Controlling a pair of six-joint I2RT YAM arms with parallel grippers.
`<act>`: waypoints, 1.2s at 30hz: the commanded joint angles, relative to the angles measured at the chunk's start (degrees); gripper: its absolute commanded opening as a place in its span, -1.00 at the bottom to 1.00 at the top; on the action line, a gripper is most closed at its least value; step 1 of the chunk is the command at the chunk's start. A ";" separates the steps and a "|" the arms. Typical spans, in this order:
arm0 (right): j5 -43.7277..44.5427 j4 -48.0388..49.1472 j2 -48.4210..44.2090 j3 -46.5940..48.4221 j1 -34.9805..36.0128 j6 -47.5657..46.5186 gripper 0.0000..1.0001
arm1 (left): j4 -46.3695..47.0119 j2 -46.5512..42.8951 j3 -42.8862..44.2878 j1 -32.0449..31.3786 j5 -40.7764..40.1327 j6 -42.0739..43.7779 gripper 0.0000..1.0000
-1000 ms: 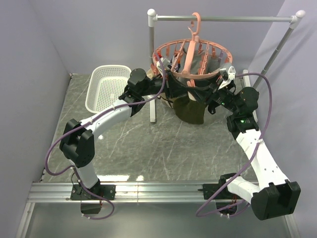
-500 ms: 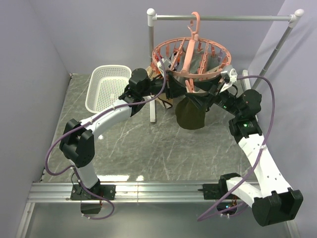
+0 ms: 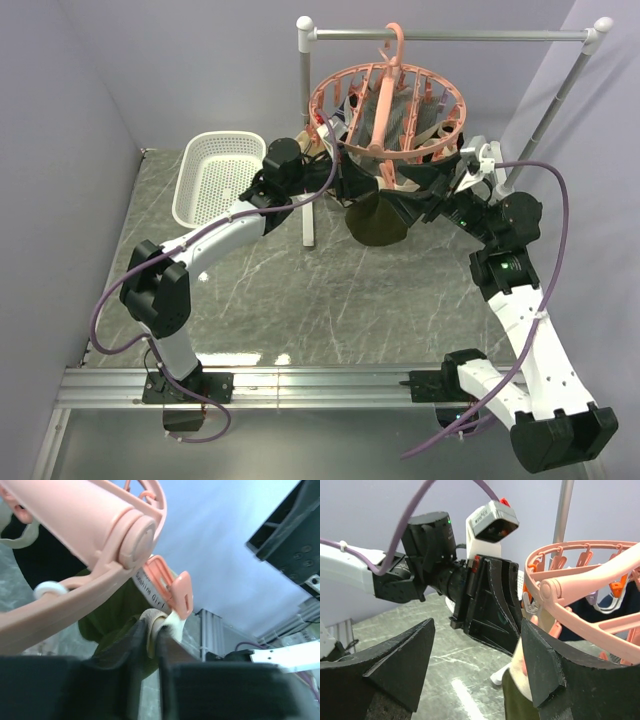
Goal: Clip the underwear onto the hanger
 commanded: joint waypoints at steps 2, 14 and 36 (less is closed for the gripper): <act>1.86 -0.36 -1.71 2.74 -2.49 3.16 0.54 | -1.86 -4.86 0.39 -0.10 -3.20 4.03 -0.49; -0.69 -6.85 -5.22 3.19 -9.63 2.03 0.60 | -10.73 -11.63 -6.19 -0.19 -7.33 11.50 0.13; 5.18 -48.77 -7.78 4.59 -19.03 -19.85 0.81 | -53.26 -33.09 -13.50 22.03 -13.76 21.96 0.99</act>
